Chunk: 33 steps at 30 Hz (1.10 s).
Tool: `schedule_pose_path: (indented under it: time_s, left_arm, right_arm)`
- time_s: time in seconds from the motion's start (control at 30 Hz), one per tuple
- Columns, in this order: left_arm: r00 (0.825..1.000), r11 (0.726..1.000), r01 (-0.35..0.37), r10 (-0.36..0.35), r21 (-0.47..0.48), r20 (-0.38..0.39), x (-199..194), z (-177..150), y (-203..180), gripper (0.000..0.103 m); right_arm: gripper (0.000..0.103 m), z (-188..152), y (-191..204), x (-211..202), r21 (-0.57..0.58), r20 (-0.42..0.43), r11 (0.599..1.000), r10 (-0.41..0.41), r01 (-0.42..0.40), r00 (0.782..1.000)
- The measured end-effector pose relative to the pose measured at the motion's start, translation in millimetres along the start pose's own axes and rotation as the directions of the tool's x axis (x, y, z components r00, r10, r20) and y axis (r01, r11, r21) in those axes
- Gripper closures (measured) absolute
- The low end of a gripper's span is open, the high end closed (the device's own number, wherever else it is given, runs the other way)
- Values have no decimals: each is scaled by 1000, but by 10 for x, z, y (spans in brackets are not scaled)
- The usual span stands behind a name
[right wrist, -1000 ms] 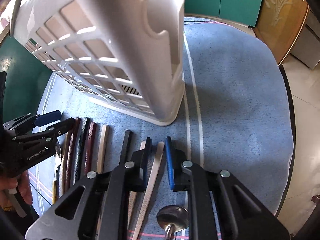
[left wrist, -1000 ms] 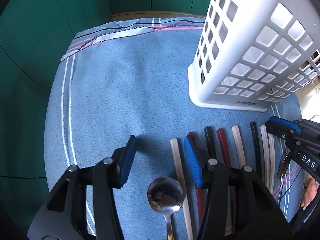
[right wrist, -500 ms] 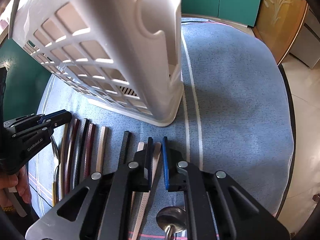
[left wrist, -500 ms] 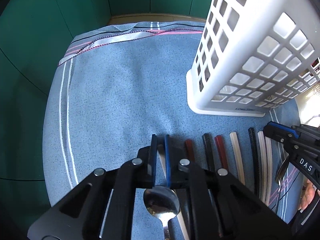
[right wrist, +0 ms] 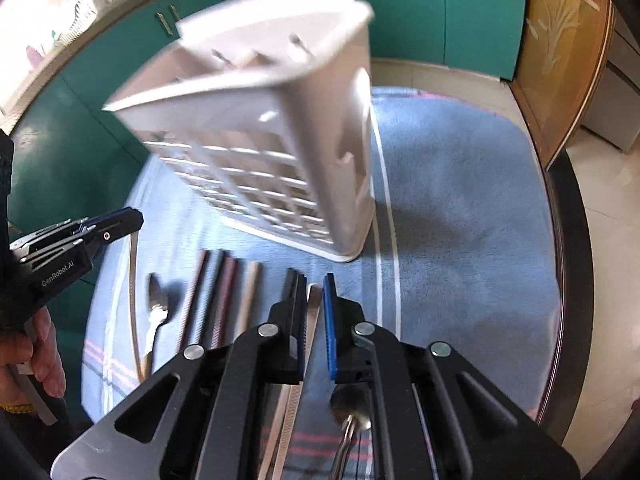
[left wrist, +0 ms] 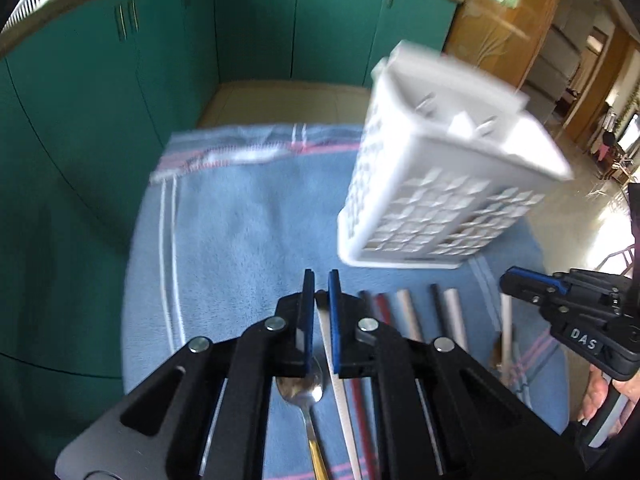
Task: Organize utensils
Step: 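Grasp a white chopstick with the left tool while the right tool grasps another, then lift the white chopsticks with both tools and carry them toward the white caddy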
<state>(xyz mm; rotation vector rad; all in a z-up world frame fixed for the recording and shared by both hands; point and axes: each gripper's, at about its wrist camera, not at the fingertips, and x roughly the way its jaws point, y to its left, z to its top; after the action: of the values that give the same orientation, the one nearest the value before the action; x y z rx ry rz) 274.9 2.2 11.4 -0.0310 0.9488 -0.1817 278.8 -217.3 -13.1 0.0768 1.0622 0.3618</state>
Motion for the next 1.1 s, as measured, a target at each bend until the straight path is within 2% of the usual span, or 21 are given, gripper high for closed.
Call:
schedule_pose_path:
  time_s: [0.2, 0.4, 0.6, 0.77, 0.87, 1.1]
  left_arm:
    - [989, 997, 14, -26, 80, 149, -799, -64, -232, 97]
    - [967, 988, 27, -66, 154, 248, -1441, -199, -488, 97]
    - [925, 985, 18, -82, 171, 371, -2038, -344, -554, 97]
    - [900, 986, 9, -80, 165, 429, -2323, -396, -554, 97]
    - [888, 986, -12, -66, 167, 455, -2453, -437, -583, 97]
    - [878, 982, -19, -73, 188, 473, -2606, -536, -609, 97]
  right_arm:
    - [95, -152, 206, -663, -50, 109, 999, 21, -16, 994]
    - [96, -285, 394, -1401, -88, 237, 995, 62, -43, 969]
    - [96, -488, 580, -2065, -123, 371, 992, 80, -36, 925]
    - [96, -593, 657, -2471, -123, 490, 992, 72, -13, 869]
    - [96, -623, 666, -2548, -124, 503, 992, 66, -4, 862]
    - [96, -697, 683, -2572, -144, 481, 989, 39, 35, 876]
